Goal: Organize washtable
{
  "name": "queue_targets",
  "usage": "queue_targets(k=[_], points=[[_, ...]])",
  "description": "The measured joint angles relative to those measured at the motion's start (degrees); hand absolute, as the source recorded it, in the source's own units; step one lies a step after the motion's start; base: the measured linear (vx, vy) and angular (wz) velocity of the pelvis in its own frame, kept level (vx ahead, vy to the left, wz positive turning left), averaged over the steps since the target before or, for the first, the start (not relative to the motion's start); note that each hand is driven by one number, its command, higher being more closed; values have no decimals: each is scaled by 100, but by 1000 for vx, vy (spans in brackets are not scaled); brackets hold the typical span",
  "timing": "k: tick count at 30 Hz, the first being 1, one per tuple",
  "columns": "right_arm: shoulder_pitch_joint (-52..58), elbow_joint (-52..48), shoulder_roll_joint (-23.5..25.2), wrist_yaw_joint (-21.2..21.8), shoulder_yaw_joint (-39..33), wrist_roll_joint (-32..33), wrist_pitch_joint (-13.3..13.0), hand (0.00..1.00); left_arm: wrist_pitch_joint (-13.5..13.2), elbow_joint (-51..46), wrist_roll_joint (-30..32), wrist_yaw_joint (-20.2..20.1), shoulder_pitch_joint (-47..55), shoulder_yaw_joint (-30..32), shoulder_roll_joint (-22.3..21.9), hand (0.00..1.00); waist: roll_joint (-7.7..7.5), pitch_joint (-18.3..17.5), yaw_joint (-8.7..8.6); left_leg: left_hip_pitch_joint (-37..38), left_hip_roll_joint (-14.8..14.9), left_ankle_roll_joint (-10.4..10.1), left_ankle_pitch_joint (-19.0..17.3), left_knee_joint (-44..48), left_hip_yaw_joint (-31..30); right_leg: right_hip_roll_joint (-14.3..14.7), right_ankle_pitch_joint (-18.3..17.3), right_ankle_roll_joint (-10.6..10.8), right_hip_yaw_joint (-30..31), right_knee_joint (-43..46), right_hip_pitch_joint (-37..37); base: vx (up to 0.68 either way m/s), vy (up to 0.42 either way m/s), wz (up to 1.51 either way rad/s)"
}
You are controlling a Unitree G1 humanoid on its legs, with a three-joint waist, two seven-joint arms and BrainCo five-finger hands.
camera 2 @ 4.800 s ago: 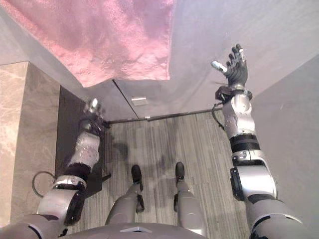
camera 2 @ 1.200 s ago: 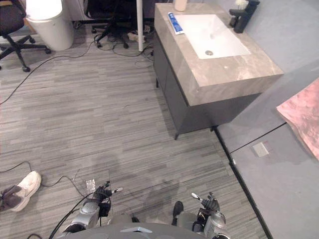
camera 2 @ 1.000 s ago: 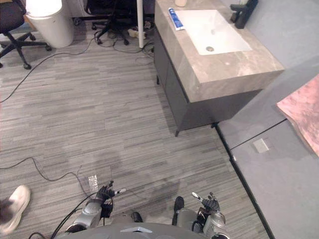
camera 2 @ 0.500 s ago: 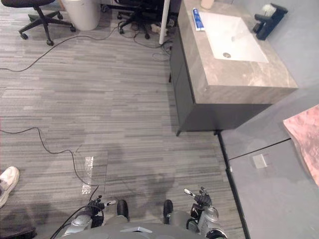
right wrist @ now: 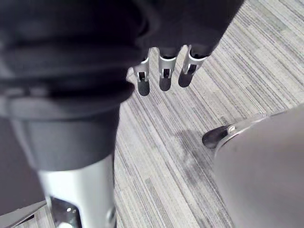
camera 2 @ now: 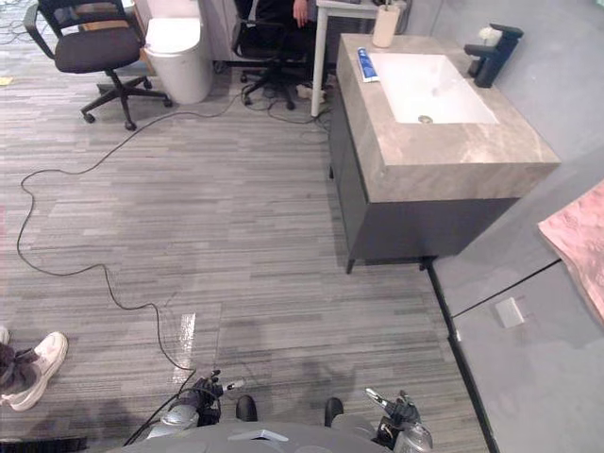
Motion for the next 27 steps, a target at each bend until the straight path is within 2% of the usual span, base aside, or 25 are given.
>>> queue_targets(k=[2, 4, 5, 6, 7, 8, 9, 10, 11, 12, 13, 14, 15, 16, 18, 19, 20, 21, 22, 23, 25, 26, 27], points=[[-1, 6, 9, 5, 8, -2, 32, 0, 0, 3, -58, 1, 21, 5, 14, 0, 15, 9, 11, 55, -29, 36, -47, 0, 57, -29, -5, -4, 63, 8, 19, 63, 53, -11], [-59, 22, 55, 20, 43, 0, 55, 0, 1, -21, -60, 4, 43, 22, 48, 0, -39, 52, 31, -148, -14, 83, -398, 586, 169, -70, -160, -25, 227, 287, -91, 67, 27, -19], [-148, 41, 17, 39, 79, 1, 44, 0, -1, -152, -73, 2, -2, 132, 32, 0, 1, 207, 11, -660, 153, 106, -942, 1774, 130, -47, -303, -32, 243, 530, -172, -13, 3, -4], [-194, 42, -33, 39, 93, 5, 41, 0, -2, -253, -97, 7, 0, 168, -7, 0, 76, 290, 21, -906, 294, 78, -1188, 2298, 111, 26, -381, -51, 231, 676, -200, -6, 36, -3], [-246, 6, -138, 45, 116, 5, 24, 0, -9, -383, -157, 13, 1, 232, -51, 0, 219, 405, 10, -1251, 505, -2, -1519, 3154, 52, 108, -557, -69, 214, 931, -261, 11, 69, 22], [-297, -15, -209, 33, 102, 3, -3, 0, -11, -537, -187, 33, -33, 329, -74, 0, 232, 584, 6, -1696, 586, -108, -1517, 4090, -77, 39, -772, -66, 99, 1246, -296, 15, 80, 46], [-327, -6, -226, 17, 98, 0, -15, 0, -24, -653, -200, 44, -62, 431, -103, 0, 230, 698, 11, -1914, 626, -233, -1441, 4515, -133, -12, -884, -83, 60, 1398, -281, -5, 71, 71], [-361, 5, -280, -40, 99, 0, -15, 0, -60, -788, -288, 98, -199, 510, -107, 0, 160, 865, 40, -2267, 694, -188, -1488, 5088, -147, -159, -1009, -96, -58, 1557, -242, 41, 102, 60], [-344, 0, -295, -86, 46, -2, -17, 0, -46, -767, -332, 135, -212, 503, -68, 0, 240, 861, 64, -2445, 791, -22, -1606, 4981, -44, -246, -1067, -31, -83, 1533, -181, 91, 127, 42], [-338, -5, -297, -95, 20, -2, -19, 0, -48, -748, -356, 148, -211, 497, -53, 0, 220, 881, 71, -2487, 842, -7, -1613, 4757, 9, -295, -1099, 22, -92, 1498, -143, 206, 225, 17], [-356, -13, -293, -121, 24, -3, -23, 0, -43, -723, -377, 165, -213, 483, -40, 0, 285, 914, 69, -2476, 876, -27, -1584, 4126, -59, -413, -1161, 124, -91, 1396, -15, 299, 332, 5], [-370, -25, -303, -127, 25, -2, -27, 0, -47, -714, -387, 164, -204, 506, -37, 0, 332, 926, 53, -2494, 871, -82, -1225, 3542, -142, -551, -1242, 259, -88, 1278, 102, 319, 379, 8], [-367, -20, -313, -134, 33, -2, -27, 0, -43, -702, -381, 176, -212, 506, -16, 0, 359, 907, 41, -2475, 799, -15, -1094, 3536, -37, -639, -1291, 336, -66, 1176, 143, 419, 386, 15], [-384, 20, -300, -117, 115, -20, -24, 0, -51, -664, -381, 225, -208, 507, 3, 0, 280, 849, 62, -2549, 541, 122, -1372, 3568, 75, -764, -1304, 305, 33, 1061, 166, 443, 375, 25], [-426, 140, -277, -117, 84, -73, -25, 0, -59, -648, -383, 282, -198, 714, 70, 0, 227, 813, 105, -2735, 359, 325, -1659, 3807, 123, -749, -1215, 292, 204, 1435, 132, 449, 333, 19], [-431, 183, -274, -117, 76, -122, -13, 0, -20, -579, -382, 292, -167, 849, 101, 0, 146, 761, 203, -2716, 227, 375, -1808, 3885, 187, -830, -1226, 275, 198, 1518, 137, 407, 252, -1], [-436, 173, -272, -116, 67, -176, -19, 0, 6, -532, -382, 296, -59, 958, 83, 0, 139, 735, 182, -2685, 124, 497, -2013, 4013, 246, -958, -1197, 361, 251, 1731, 99, 516, 300, -2], [-420, 163, -272, -116, 23, -215, -22, 0, 33, -422, -386, 297, 76, 1039, 89, 0, 94, 737, 173, -2444, -96, 610, -2259, 4067, 373, -1200, -1232, 434, 438, 2527, -98, 565, 296, -5], [-404, 129, -274, -92, -14, -171, -29, 0, 74, -384, -385, 290, 169, 1051, 67, 0, 54, 751, 195, -2041, -315, 730, -2411, 3948, 572, -1435, -998, 336, 734, 4037, -639, 588, 239, -5], [-405, 72, -327, -72, -3, -148, -34, 0, 83, -385, -387, 291, 271, 982, 67, 0, 60, 762, 152, -1676, -462, 778, -2494, 3808, 635, -1462, -709, 249, 822, 5232, -1039, 538, 166, -13], [-406, -89, -420, -65, 104, -150, -44, 0, 88, -385, -398, 284, 314, 712, 62, 0, 218, 875, 69, -838, -566, 881, -2585, 3366, 643, -1142, -756, 184, 707, 6646, -1492, 508, 120, -17], [-416, -265, -451, -64, 123, -147, -92, 0, 80, -386, -401, 276, 232, 549, 37, 0, 364, 925, -10, -210, -567, 842, -2556, 2800, 698, -704, -888, -26, 509, 6998, -1998, 371, 61, -33], [-417, -321, -464, -57, 126, -141, -106, 0, 70, -387, -406, 279, 180, 521, 33, 0, 409, 942, -50, 8, -565, 800, -2527, 2565, 732, -537, -919, -12, 427, 6957, -2222, 171, -10, -35]])
